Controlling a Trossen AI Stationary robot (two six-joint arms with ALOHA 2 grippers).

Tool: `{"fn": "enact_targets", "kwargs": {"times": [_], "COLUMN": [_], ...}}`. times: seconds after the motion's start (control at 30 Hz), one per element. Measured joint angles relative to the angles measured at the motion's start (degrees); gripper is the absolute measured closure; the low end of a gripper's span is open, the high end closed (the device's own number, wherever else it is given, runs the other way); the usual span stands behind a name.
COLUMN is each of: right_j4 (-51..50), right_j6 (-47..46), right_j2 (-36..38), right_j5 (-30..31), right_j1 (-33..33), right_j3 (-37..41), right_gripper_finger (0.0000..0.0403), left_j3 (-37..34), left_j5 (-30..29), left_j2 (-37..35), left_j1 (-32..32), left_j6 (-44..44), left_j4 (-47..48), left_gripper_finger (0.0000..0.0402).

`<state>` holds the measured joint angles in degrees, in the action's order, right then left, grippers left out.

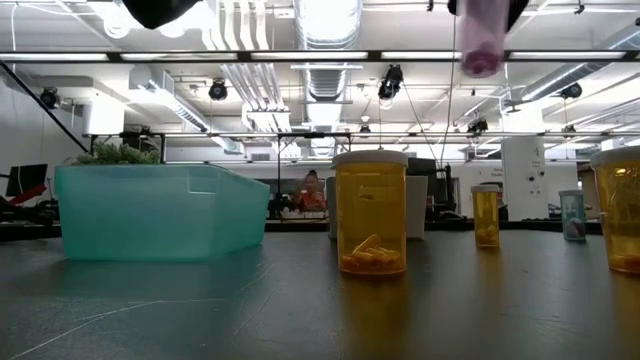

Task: Pick and place medicine bottles into bin by pill shape (circle, oval)
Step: Put the pink pill bottle into the green bin

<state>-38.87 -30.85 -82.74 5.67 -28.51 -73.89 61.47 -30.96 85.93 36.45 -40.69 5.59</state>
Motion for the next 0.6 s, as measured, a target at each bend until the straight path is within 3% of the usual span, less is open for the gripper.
{"fn": "enact_targets", "kwargs": {"times": [0.27,0.6], "right_j4": [6.7,16.4], "right_j6": [5.2,11.4], "right_j2": [-0.6,-2.7], "right_j5": [4.4,5.0], "right_j1": [0.0,1.4], "right_j3": [0.0,0.0], "right_gripper_finger": [0.0283,0.0282], "left_j3": [0.1,0.5], "left_j5": [0.0,0.0], "left_j2": [2.6,1.8], "left_j1": [1.5,1.5], "left_j6": [0.6,3.2], "left_j4": [-3.7,-3.9], "left_gripper_finger": [0.0169,0.0169]}}
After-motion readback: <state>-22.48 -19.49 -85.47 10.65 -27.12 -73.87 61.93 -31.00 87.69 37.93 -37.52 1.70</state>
